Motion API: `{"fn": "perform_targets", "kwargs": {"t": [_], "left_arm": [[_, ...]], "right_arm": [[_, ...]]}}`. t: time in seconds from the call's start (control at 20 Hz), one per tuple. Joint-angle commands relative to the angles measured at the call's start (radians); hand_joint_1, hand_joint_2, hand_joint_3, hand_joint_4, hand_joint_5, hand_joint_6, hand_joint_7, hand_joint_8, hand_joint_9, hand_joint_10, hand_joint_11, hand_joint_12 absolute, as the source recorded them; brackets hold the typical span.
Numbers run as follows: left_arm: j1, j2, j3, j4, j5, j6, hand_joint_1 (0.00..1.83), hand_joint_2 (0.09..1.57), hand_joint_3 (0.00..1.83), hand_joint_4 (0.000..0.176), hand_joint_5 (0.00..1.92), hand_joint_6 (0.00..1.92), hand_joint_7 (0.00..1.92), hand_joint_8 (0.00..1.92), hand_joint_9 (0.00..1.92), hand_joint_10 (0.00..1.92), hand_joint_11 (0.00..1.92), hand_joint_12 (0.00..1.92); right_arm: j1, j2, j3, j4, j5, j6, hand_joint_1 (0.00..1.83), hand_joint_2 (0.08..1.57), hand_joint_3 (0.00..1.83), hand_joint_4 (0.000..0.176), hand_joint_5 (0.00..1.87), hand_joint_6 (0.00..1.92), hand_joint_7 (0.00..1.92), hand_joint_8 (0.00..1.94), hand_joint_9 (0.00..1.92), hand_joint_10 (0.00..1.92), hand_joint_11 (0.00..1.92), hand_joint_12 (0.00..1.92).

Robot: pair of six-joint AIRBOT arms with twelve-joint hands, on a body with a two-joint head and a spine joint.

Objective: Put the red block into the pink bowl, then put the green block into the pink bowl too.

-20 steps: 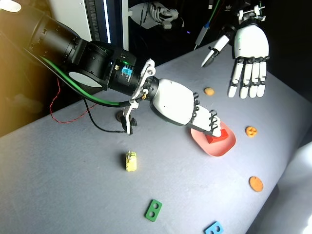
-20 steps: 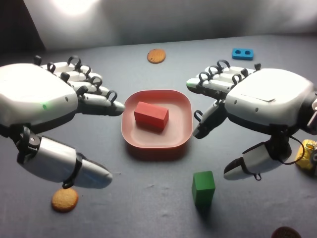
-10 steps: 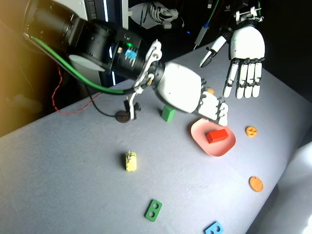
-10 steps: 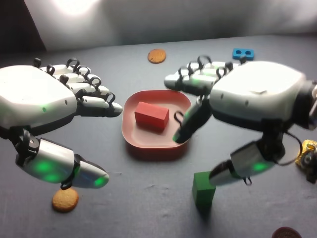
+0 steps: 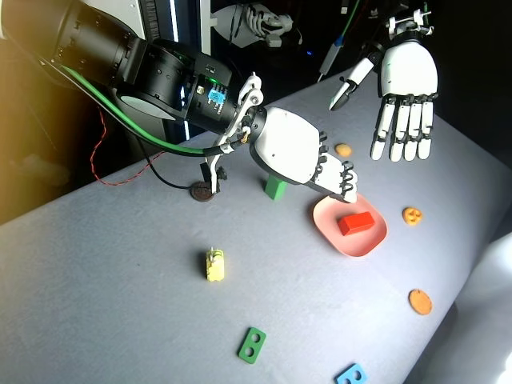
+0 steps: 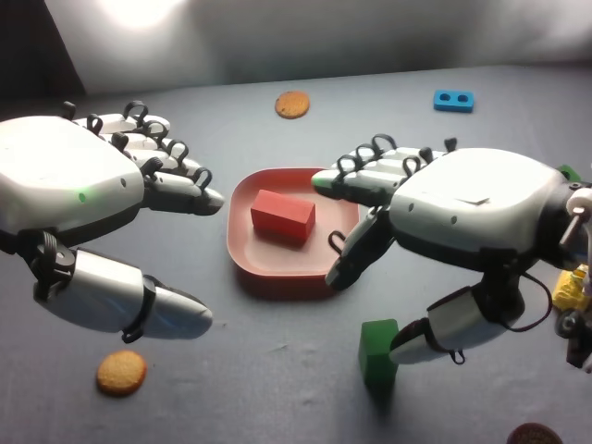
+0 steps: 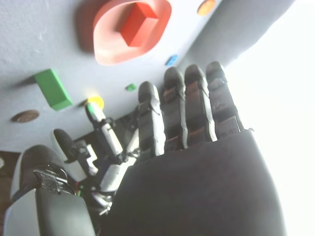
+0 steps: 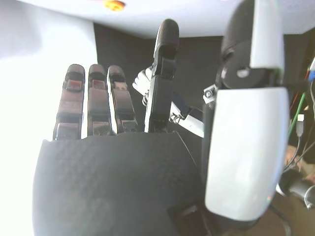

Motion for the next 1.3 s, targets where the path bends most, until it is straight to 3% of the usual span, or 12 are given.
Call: {"fn": "perform_targets", "kwargs": {"t": [0.0, 0.15, 0.25, 0.45, 0.5, 0.6, 0.7, 0.8, 0.85, 1.05, 1.15, 1.25], "left_arm": [[-0.013, 0.009, 0.001, -0.001, -0.107, -0.003, 0.04, 1.02, 0.00, 0.059, 0.43, 0.00, 0.30, 0.00, 0.17, 0.01, 0.00, 0.16], [-0.012, 0.009, 0.003, -0.003, -0.107, -0.003, 0.00, 1.05, 0.00, 0.039, 0.45, 0.00, 0.27, 0.01, 0.15, 0.02, 0.00, 0.04], [-0.013, 0.009, 0.002, -0.004, -0.107, -0.003, 0.00, 1.05, 0.00, 0.066, 0.45, 0.01, 0.29, 0.01, 0.15, 0.01, 0.03, 0.03], [-0.013, 0.009, 0.002, -0.012, -0.108, -0.003, 0.03, 1.05, 0.00, 0.060, 0.45, 0.01, 0.25, 0.00, 0.12, 0.00, 0.01, 0.03], [-0.014, 0.009, 0.002, -0.014, -0.108, -0.003, 0.03, 1.05, 0.00, 0.066, 0.45, 0.01, 0.21, 0.00, 0.10, 0.00, 0.00, 0.03], [-0.016, 0.008, 0.002, -0.015, -0.108, -0.003, 0.03, 1.05, 0.00, 0.059, 0.45, 0.00, 0.26, 0.01, 0.17, 0.01, 0.00, 0.08], [-0.017, 0.008, 0.002, -0.018, -0.108, -0.003, 0.03, 1.05, 0.00, 0.064, 0.46, 0.00, 0.28, 0.01, 0.19, 0.02, 0.00, 0.09], [-0.017, 0.008, 0.001, -0.020, -0.108, -0.003, 0.02, 1.05, 0.00, 0.059, 0.46, 0.00, 0.28, 0.00, 0.19, 0.01, 0.00, 0.02], [-0.017, 0.008, 0.001, -0.020, -0.108, -0.003, 0.02, 1.05, 0.00, 0.066, 0.46, 0.00, 0.26, 0.00, 0.18, 0.01, 0.00, 0.00], [-0.018, 0.008, 0.001, -0.022, -0.108, -0.003, 0.04, 1.06, 0.00, 0.053, 0.49, 0.01, 0.31, 0.02, 0.21, 0.01, 0.02, 0.01], [-0.018, 0.008, 0.001, -0.022, -0.108, -0.003, 0.04, 1.05, 0.00, 0.056, 0.50, 0.01, 0.32, 0.02, 0.21, 0.01, 0.02, 0.01], [-0.018, 0.008, 0.001, -0.022, -0.107, -0.003, 0.03, 1.06, 0.00, 0.051, 0.47, 0.00, 0.28, 0.00, 0.18, 0.00, 0.00, 0.00]], "right_arm": [[0.000, 0.007, 0.000, -0.008, 0.103, 0.002, 1.04, 0.80, 0.00, 0.176, 0.90, 0.02, 0.04, 0.01, 0.00, 0.00, 0.00, 0.00], [-0.018, 0.004, 0.000, 0.025, 0.102, 0.003, 1.01, 0.82, 0.00, 0.176, 0.88, 0.00, 0.02, 0.00, 0.00, 0.00, 0.00, 0.00], [-0.023, 0.004, 0.000, 0.071, 0.098, 0.003, 0.99, 0.81, 0.00, 0.176, 0.88, 0.00, 0.03, 0.01, 0.00, 0.00, 0.00, 0.00], [-0.029, 0.000, 0.001, 0.087, 0.105, 0.003, 1.00, 0.80, 0.00, 0.176, 0.88, 0.00, 0.08, 0.02, 0.00, 0.00, 0.00, 0.00], [-0.033, -0.003, 0.002, 0.087, 0.111, 0.003, 1.01, 0.81, 0.00, 0.176, 0.88, 0.00, 0.08, 0.02, 0.00, 0.00, 0.00, 0.00], [-0.039, -0.010, 0.007, 0.087, 0.119, 0.003, 0.97, 0.83, 0.01, 0.176, 0.87, 0.00, 0.10, 0.02, 0.00, 0.00, 0.00, 0.00], [-0.045, -0.021, 0.018, 0.087, 0.121, 0.003, 0.98, 0.83, 0.01, 0.176, 0.87, 0.00, 0.11, 0.02, 0.00, 0.00, 0.00, 0.00], [-0.052, -0.036, 0.036, 0.087, 0.125, 0.003, 0.98, 0.82, 0.00, 0.176, 0.88, 0.00, 0.09, 0.01, 0.00, 0.00, 0.00, 0.00], [-0.055, -0.042, 0.045, 0.088, 0.125, 0.003, 1.00, 0.82, 0.00, 0.176, 0.89, 0.01, 0.09, 0.01, 0.00, 0.00, 0.00, 0.00], [-0.058, -0.064, 0.067, 0.089, 0.125, 0.003, 0.96, 0.85, 0.01, 0.176, 0.86, 0.00, 0.09, 0.00, 0.00, 0.00, 0.00, 0.00], [-0.058, -0.070, 0.068, 0.089, 0.124, 0.003, 1.01, 0.84, 0.01, 0.176, 0.87, 0.01, 0.11, 0.01, 0.00, 0.00, 0.00, 0.00], [-0.060, -0.076, 0.068, 0.089, 0.123, 0.003, 0.94, 0.87, 0.02, 0.176, 0.83, 0.00, 0.07, 0.00, 0.00, 0.00, 0.00, 0.00]]}}
